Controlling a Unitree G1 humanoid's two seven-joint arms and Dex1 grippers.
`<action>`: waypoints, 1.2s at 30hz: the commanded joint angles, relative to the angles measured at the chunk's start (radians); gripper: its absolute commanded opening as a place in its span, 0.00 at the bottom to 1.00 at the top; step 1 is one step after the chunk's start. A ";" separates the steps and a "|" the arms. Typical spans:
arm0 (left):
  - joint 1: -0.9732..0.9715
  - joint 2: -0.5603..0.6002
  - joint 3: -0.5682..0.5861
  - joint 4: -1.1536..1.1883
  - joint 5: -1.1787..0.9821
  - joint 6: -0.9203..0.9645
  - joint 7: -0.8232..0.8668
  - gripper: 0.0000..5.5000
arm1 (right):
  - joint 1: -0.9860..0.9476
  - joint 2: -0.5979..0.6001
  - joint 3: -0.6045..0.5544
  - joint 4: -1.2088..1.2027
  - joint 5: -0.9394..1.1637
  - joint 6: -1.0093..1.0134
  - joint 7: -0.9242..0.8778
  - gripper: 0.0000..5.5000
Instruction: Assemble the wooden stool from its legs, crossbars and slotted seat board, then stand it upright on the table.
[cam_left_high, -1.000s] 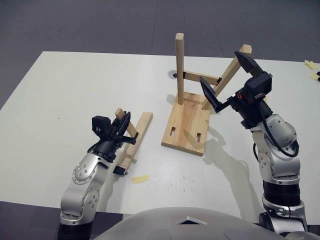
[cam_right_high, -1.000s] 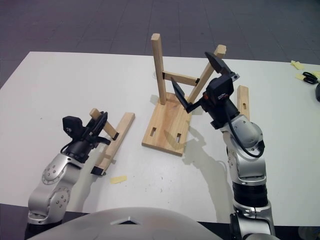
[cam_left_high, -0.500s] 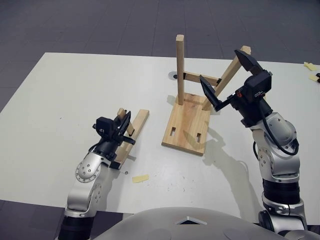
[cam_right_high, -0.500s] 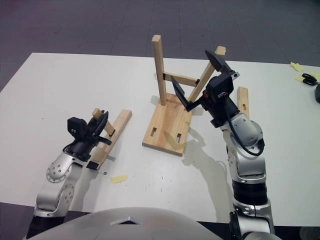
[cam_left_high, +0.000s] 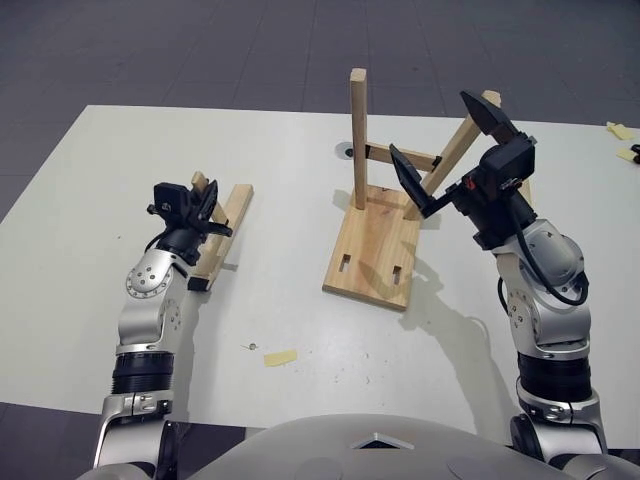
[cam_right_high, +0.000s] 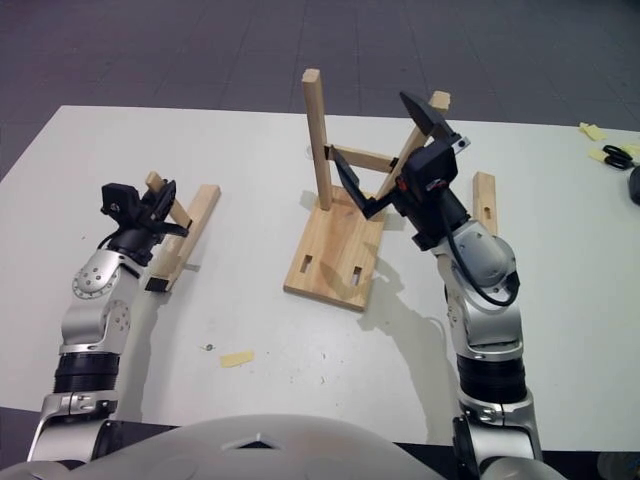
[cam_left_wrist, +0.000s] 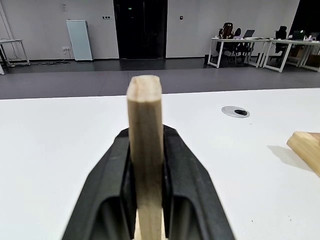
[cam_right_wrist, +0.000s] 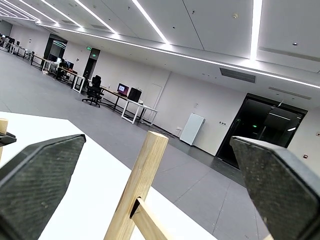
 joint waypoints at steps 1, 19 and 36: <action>0.209 -0.067 -0.063 0.155 0.014 0.208 -0.003 0.08 | -0.033 -0.001 -0.006 0.009 -0.005 -0.001 -0.004 0.98; 0.046 -0.053 -0.019 -0.149 0.059 0.130 0.106 0.17 | -0.047 0.004 -0.003 0.031 -0.018 -0.020 -0.016 0.98; -0.306 -0.018 0.096 -0.436 -0.094 0.400 0.173 0.71 | -0.016 0.007 -0.003 0.027 -0.024 -0.024 -0.025 0.98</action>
